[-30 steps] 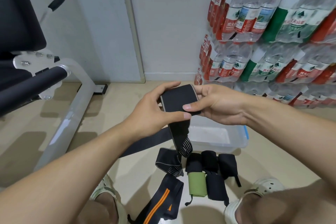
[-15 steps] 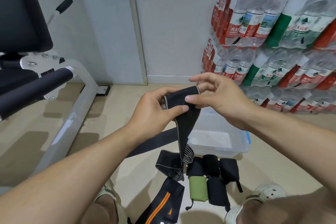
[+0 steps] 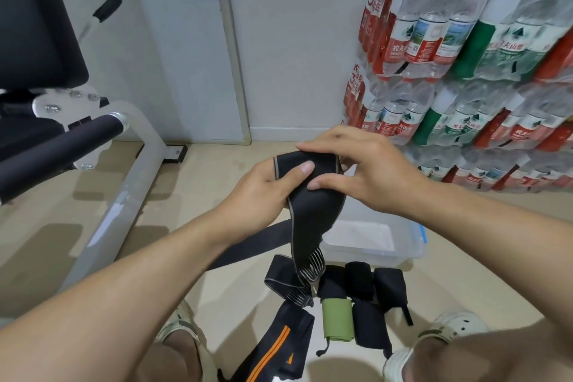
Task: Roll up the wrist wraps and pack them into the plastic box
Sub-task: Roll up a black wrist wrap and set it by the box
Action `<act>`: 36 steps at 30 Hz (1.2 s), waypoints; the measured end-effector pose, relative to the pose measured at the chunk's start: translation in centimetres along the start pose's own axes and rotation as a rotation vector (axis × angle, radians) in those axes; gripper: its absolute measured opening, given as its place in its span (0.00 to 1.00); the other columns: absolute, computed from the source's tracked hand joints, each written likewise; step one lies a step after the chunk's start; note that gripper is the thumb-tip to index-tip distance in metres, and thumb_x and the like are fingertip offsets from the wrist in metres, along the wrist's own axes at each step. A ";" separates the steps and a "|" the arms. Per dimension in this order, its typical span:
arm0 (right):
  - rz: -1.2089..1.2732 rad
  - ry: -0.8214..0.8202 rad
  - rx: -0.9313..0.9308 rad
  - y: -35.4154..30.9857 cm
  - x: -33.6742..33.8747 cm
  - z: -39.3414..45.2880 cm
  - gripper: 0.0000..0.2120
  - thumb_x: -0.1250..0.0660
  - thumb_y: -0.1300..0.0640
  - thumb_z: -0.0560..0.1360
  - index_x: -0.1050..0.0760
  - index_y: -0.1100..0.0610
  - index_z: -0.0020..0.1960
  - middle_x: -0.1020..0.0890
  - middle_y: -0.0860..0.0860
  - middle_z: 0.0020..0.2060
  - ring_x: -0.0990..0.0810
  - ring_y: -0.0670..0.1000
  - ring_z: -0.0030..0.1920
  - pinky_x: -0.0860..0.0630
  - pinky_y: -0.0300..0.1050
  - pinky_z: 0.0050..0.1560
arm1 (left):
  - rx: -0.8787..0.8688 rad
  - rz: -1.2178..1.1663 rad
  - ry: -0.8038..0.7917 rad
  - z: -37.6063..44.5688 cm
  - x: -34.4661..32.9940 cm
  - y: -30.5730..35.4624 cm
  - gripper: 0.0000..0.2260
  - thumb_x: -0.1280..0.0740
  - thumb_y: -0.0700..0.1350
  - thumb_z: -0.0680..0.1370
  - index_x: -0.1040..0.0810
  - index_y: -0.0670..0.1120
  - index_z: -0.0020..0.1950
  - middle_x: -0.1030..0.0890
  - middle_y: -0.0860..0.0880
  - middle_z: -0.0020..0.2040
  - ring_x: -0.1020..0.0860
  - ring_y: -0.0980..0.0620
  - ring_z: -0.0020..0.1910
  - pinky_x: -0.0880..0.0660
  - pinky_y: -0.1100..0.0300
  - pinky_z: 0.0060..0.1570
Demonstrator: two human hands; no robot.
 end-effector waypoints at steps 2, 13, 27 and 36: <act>-0.085 -0.041 0.022 -0.1 -0.5 0.0 0.25 0.30 0.45 0.76 0.23 0.51 0.71 0.21 0.44 0.55 0.22 0.44 0.52 0.22 0.43 0.51 | 0.004 0.002 0.007 -0.1 -0.1 0.0 0.11 0.35 0.53 0.83 0.18 0.47 0.52 0.14 0.46 0.48 0.15 0.49 0.49 0.19 0.53 0.48; -0.193 -0.216 0.022 -0.7 -1.3 0.0 0.17 0.36 0.51 0.80 0.23 0.50 0.67 0.16 0.44 0.55 0.20 0.47 0.54 0.22 0.49 0.53 | -0.032 0.110 0.016 -0.6 0.4 0.3 0.20 0.27 0.59 0.70 0.15 0.44 0.51 0.13 0.45 0.46 0.16 0.53 0.44 0.21 0.59 0.46; 0.061 0.133 0.043 -0.1 0.5 -0.4 0.14 0.21 0.56 0.72 0.14 0.53 0.57 0.20 0.43 0.36 0.22 0.42 0.35 0.30 0.31 0.39 | 0.249 -0.211 -0.073 -0.7 -1.3 -1.1 0.30 0.43 0.71 0.75 0.19 0.53 0.64 0.15 0.47 0.59 0.17 0.48 0.61 0.22 0.46 0.61; 0.185 0.034 -0.145 1.3 -0.3 -0.1 0.17 0.23 0.55 0.74 0.17 0.45 0.62 0.20 0.43 0.46 0.20 0.46 0.47 0.24 0.37 0.46 | 0.225 -0.400 0.011 -0.5 -0.3 -0.8 0.16 0.39 0.49 0.84 0.20 0.40 0.64 0.15 0.40 0.56 0.16 0.45 0.54 0.19 0.56 0.53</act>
Point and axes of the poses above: each hand's wrist, its own z-axis towards the middle knuckle, its own x-axis out of the back of the hand, y = z × x, the point moved 8 cm from there along z, towards the middle knuckle
